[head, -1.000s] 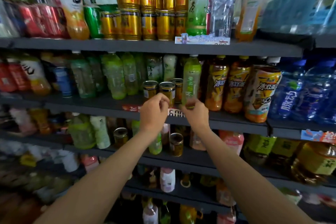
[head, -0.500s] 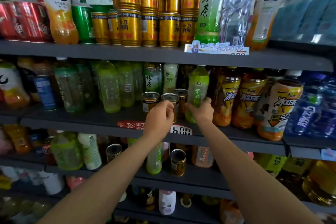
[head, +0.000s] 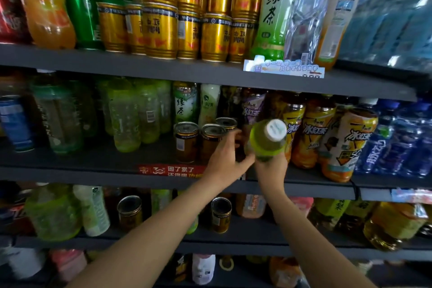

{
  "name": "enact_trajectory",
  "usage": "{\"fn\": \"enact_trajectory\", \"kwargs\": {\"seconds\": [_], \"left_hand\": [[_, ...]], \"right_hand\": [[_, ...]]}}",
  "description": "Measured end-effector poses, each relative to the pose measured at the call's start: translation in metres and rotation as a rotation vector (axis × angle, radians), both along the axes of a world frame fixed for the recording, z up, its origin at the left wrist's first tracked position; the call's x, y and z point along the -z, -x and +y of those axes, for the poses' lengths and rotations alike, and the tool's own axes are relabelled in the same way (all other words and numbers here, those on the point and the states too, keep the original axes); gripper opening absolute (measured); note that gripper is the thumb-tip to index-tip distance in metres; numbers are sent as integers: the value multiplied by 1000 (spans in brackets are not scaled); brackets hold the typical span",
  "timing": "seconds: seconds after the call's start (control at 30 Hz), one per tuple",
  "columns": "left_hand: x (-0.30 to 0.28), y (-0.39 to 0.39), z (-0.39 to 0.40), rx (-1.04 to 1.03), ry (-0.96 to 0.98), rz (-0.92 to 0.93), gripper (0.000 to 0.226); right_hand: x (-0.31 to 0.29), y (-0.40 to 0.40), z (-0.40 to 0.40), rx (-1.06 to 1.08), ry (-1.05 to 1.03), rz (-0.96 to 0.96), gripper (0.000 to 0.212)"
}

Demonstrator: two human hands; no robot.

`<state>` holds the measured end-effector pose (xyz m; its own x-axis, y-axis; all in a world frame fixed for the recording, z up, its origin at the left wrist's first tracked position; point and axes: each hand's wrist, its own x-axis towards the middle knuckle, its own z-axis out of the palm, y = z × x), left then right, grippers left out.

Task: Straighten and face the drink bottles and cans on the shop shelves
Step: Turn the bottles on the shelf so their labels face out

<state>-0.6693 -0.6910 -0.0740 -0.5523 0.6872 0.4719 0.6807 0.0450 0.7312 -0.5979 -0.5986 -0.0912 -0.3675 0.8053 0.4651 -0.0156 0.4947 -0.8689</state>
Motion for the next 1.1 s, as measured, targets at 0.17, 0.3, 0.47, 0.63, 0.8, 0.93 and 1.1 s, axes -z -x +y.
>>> {"fn": "enact_trajectory", "kwargs": {"seconds": [0.17, 0.3, 0.47, 0.63, 0.8, 0.93, 1.1], "left_hand": [[-2, 0, -46, 124, -119, 35, 72], [-14, 24, -125, 75, -263, 74, 57], [-24, 79, -236, 3, -217, 135, 51], [-25, 128, -298, -106, -112, 117, 44], [-32, 161, -306, -168, 45, -4, 44], [-36, 178, -290, -193, 205, -32, 48], [-33, 197, -270, -258, 331, 18, 46]], "right_hand": [[-20, -4, -68, 17, -126, 188, 19], [-35, 32, -155, 64, -297, 208, 17], [-34, 97, -250, -32, -286, 226, 15], [-22, 153, -297, -142, -244, 6, 38], [-24, 181, -310, -129, -133, -183, 41], [-24, 192, -302, -102, -92, -240, 40], [-24, 209, -287, -112, -84, -311, 43]]}}
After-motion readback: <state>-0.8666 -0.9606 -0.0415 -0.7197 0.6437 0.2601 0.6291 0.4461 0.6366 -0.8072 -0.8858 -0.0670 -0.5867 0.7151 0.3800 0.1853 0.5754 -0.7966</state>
